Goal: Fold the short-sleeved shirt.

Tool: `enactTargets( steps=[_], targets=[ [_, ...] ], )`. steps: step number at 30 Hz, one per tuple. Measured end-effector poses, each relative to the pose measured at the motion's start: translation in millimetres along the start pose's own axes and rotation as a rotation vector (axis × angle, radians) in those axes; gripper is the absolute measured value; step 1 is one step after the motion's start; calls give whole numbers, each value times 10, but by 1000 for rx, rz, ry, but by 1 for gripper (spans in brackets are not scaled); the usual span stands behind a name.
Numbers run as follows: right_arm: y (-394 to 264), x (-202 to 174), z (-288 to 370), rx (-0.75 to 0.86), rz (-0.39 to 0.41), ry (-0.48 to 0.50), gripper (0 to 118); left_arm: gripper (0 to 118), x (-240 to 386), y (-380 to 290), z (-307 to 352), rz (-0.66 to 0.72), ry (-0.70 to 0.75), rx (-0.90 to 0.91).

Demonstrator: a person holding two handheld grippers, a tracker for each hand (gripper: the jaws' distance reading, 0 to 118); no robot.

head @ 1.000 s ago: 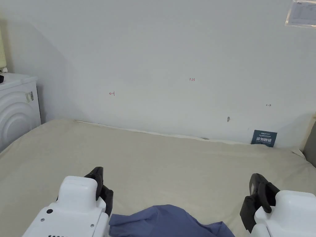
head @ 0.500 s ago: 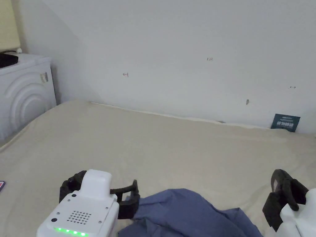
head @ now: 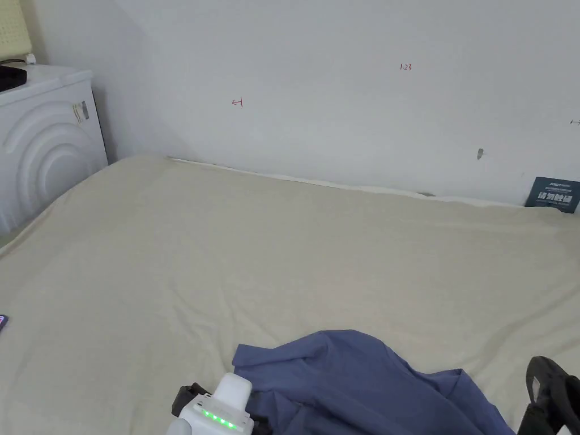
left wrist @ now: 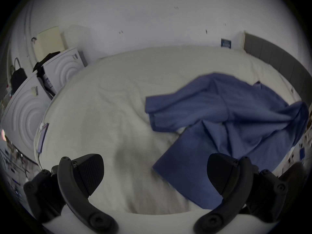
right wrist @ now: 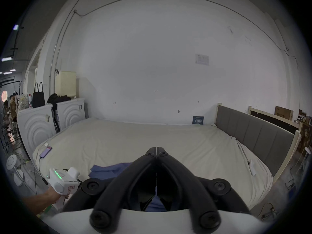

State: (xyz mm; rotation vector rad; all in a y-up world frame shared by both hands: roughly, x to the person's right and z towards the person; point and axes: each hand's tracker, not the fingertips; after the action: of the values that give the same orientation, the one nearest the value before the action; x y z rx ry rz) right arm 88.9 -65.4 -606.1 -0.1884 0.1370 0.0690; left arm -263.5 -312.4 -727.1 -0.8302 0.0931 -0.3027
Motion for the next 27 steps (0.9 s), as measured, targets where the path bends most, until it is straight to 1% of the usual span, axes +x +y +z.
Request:
enactTargets(
  steps=[1,2,3,4,6,7,8,9,10,12,14,15,16,17,18,19,20,21,23,26,27],
  targets=[
    [-29,17,-29,-6,1,-6,0,115,56,-8,-72,-39,17,-26],
    [-65,35,-67,-14,-4,-8,0,111,125,-13,-141,-61,-10,-37],
    [-98,52,-117,-32,-11,-10,0,103,175,-14,-187,-42,-24,-37],
    [-125,62,-163,-50,-16,-14,0,80,190,-21,-257,11,-51,-63],
    [-185,67,-260,-73,-15,-15,0,23,141,23,-194,171,-188,-87],
    [-214,55,-298,-77,-13,-17,0,7,145,17,-135,193,-187,-42],
    [-245,41,-347,-82,-11,-15,0,7,208,3,96,139,-155,11],
    [-275,20,-414,-96,-7,-7,0,7,267,-37,164,74,-130,4],
    [-307,-5,-470,-109,-2,4,0,7,300,-65,223,90,-139,16],
    [-384,-65,-582,-128,20,34,0,7,268,-93,346,203,-182,45],
    [-457,-115,-703,-138,65,81,1,7,209,-128,522,250,-143,93],
    [-494,-138,-787,-142,94,103,7,7,175,-151,643,280,-124,115],
    [-522,-156,-871,-149,114,121,32,7,125,-174,659,322,-132,120],
    [-554,-170,-1004,-168,142,157,62,7,79,-189,751,355,-141,142],
    [-594,-185,-1156,-186,161,222,94,7,41,-206,849,372,-129,166],
    [-625,-188,-1293,-202,178,242,116,7,15,-220,934,380,-127,173],
    [-632,-208,-1460,-218,183,275,118,7,-3,-249,999,382,-130,177],
    [-632,-229,-1642,-216,198,311,118,7,-31,-264,1074,383,-131,181],
    [-638,-262,-2076,-265,240,367,118,7,-79,-288,1194,409,-123,175],
    [-632,-396,-2845,-328,341,450,118,7,-114,-331,1345,442,-137,155],
    [-642,-479,-3110,-365,390,483,118,7,-130,-347,1377,448,-145,150]
  ],
)
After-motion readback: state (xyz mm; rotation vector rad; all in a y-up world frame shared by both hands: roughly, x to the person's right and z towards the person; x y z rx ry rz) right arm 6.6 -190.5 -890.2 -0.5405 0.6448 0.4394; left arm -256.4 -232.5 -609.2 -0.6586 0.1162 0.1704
